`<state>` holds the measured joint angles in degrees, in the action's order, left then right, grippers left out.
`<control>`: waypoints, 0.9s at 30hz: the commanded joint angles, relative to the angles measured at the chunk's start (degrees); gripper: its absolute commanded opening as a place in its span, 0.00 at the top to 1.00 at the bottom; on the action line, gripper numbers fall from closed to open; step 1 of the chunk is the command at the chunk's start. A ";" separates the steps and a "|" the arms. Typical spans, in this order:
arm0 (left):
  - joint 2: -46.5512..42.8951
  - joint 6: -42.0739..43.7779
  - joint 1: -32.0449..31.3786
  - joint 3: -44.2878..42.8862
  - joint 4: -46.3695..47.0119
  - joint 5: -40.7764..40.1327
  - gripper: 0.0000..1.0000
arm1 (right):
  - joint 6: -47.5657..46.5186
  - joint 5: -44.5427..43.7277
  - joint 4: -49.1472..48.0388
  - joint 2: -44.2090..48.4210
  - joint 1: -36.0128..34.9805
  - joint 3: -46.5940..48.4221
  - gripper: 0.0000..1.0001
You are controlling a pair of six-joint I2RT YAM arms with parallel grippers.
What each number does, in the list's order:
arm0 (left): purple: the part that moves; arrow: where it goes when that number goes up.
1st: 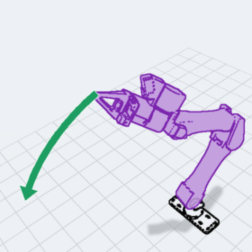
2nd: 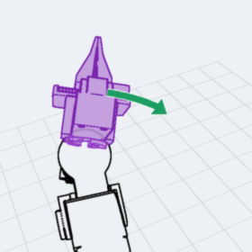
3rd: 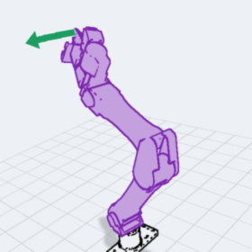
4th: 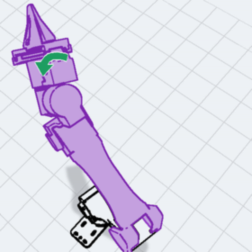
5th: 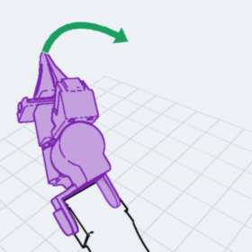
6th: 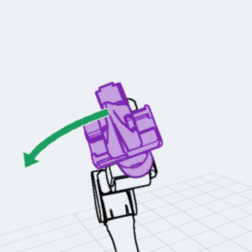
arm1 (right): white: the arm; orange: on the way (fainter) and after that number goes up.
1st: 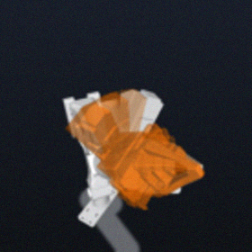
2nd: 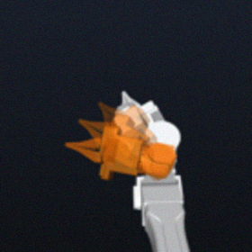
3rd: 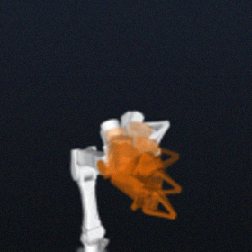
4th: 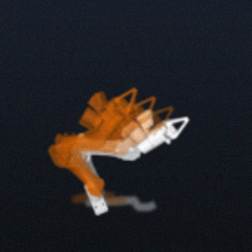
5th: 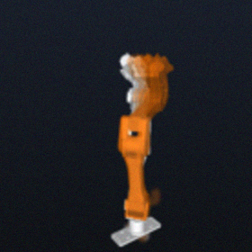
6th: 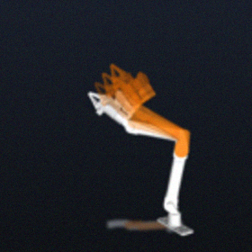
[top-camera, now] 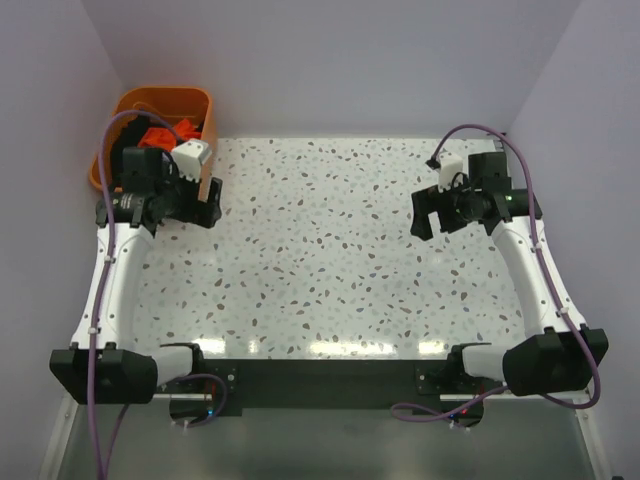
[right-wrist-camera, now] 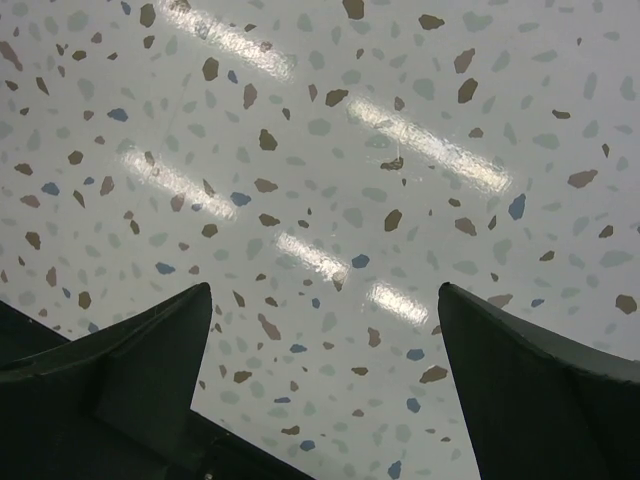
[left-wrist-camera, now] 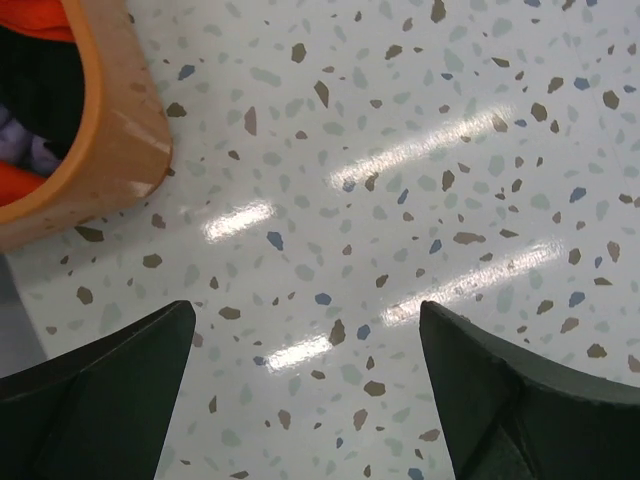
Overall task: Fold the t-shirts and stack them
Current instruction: Grab the tshirt from the pile
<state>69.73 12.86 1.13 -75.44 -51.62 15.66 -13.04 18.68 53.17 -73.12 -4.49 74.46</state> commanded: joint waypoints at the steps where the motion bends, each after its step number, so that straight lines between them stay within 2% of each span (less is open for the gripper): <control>1: 1.26 -4.78 0.54 -5.67 5.56 -5.89 0.00 | 0.47 -1.19 -0.61 0.53 -0.08 2.54 0.02; 6: 9.52 -3.37 2.12 -17.10 7.57 -11.34 0.00 | 0.29 -1.80 -0.34 0.09 -0.08 2.54 0.01; 8: 12.51 -7.31 6.84 -21.82 10.73 -11.62 0.00 | 0.12 -2.15 -0.26 0.00 -0.08 2.71 0.01; 11: 20.51 -15.39 14.48 -29.82 13.37 -7.16 0.00 | -0.06 -2.59 -0.08 -0.18 -0.08 2.89 0.01; 12: 23.49 -16.54 15.82 -31.25 14.77 -3.74 0.00 | -0.32 -2.77 -0.08 -0.27 0.01 2.98 0.01; 14: 25.79 -18.75 17.76 -33.63 19.77 -1.87 0.00 | -0.41 -3.21 0.01 -0.18 -0.08 2.71 0.01; 19: 33.96 -19.54 18.56 -37.48 26.74 -1.69 0.00 | -1.02 -3.73 0.18 -0.53 0.01 1.75 0.01; 23: 42.40 -19.54 19.35 -44.08 24.99 -1.51 0.04 | -1.46 -4.35 0.53 -1.32 0.36 1.92 0.01; 27: 48.55 -18.75 19.44 -46.29 24.89 -0.63 0.09 | -1.81 -4.79 0.53 -2.20 0.62 2.27 0.01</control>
<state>115.55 -5.32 20.21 -118.80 -28.71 13.37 -14.02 15.11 53.34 -74.76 -4.32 74.67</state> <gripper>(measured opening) 0.921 0.986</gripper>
